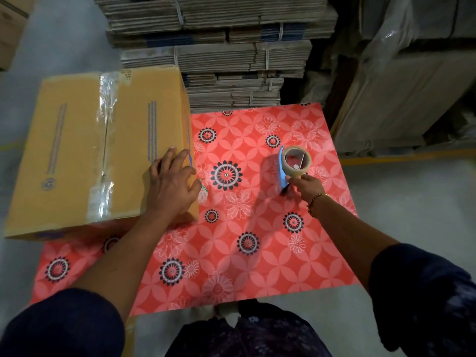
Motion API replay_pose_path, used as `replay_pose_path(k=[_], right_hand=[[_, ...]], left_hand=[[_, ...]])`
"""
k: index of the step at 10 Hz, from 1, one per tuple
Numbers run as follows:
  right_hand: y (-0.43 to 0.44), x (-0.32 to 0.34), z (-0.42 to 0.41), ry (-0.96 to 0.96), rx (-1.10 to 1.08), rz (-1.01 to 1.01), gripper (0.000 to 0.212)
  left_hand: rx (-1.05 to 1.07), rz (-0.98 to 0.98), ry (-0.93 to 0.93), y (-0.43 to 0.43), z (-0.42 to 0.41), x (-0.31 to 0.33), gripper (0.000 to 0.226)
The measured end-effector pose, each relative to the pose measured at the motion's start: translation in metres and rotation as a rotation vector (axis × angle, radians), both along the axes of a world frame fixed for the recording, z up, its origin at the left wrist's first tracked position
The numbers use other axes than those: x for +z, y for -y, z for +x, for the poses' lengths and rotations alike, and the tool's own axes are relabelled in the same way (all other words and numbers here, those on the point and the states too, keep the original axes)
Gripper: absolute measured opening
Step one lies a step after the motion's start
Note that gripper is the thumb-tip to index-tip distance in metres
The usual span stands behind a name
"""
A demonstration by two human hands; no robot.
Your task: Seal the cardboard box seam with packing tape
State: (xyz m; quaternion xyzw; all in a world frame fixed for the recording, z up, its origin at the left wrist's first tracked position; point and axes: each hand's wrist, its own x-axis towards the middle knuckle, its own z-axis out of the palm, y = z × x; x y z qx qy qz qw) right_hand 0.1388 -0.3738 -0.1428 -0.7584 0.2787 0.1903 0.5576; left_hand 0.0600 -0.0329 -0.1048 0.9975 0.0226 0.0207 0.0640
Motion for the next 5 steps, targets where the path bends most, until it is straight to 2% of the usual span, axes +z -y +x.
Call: replay_pose_path(k=[2,3,4,5], right_hand=[[0.006,0.023,-0.017,0.107,0.095,-0.133,0.049],[-0.001,0.055,-0.031,0.198,0.228,-0.246,0.049],[-0.012,0.093,-0.040,0.351,0.378,-0.351,0.033],[-0.028,0.124,-0.044,0.497,0.459,-0.472,0.051]], left_hand=[[-0.011,-0.026,-0.081,-0.001,0.000,0.008,0.058],[-0.028,-0.082,-0.163,-0.004,-0.001,0.025,0.076],[-0.073,-0.158,-0.126,-0.016,-0.004,0.047,0.090],[-0.092,-0.116,-0.010,-0.030,-0.003,0.072,0.090]])
